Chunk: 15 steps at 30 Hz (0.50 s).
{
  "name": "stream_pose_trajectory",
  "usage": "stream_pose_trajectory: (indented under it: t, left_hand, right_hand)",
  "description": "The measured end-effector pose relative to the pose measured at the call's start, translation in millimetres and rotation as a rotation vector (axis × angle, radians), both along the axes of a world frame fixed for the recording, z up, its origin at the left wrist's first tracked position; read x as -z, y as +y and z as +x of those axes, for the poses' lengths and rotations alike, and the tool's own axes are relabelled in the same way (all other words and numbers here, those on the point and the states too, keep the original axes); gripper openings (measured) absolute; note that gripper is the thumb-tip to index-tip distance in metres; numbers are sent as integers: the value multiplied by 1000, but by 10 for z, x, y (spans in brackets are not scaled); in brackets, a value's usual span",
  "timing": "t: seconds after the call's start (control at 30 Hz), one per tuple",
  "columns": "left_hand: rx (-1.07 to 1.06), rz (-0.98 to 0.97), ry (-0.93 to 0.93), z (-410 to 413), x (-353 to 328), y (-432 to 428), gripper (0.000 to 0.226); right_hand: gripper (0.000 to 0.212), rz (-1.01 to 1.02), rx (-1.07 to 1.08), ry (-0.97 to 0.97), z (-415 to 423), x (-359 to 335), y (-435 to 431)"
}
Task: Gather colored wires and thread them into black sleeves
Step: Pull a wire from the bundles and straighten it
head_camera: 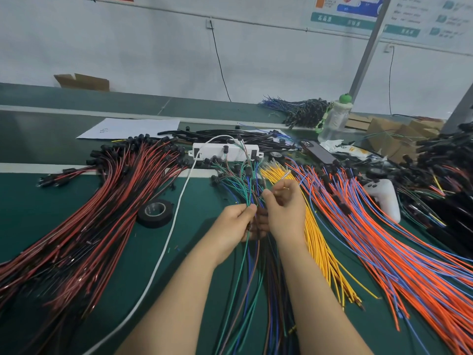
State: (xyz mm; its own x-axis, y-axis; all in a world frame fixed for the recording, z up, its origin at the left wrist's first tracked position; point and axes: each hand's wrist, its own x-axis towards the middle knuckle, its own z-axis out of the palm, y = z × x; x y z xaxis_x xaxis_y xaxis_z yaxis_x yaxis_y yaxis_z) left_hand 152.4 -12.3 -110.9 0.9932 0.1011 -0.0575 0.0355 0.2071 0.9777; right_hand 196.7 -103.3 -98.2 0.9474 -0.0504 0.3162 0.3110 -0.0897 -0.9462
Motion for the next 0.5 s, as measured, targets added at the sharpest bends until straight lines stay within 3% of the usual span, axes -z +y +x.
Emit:
stream_pose_trajectory:
  t: [0.23,0.33,0.4,0.5]
  left_hand:
    - [48,-134,-11,-29,-31,10,29]
    - [69,-168,-18,-22,-23,8,32]
    - [95,-182,-29,-32,-31,17,32]
    - [138,-161,-32,-34,-21,37,29]
  right_hand:
    - [26,43,-88,51,8,-24,-16]
    - [23,-160,-121,10,-4,-21,-4]
    - [9,-284,-147,13,-17,-31,5]
    - [6,-314,-192,46,-40,-63,-9]
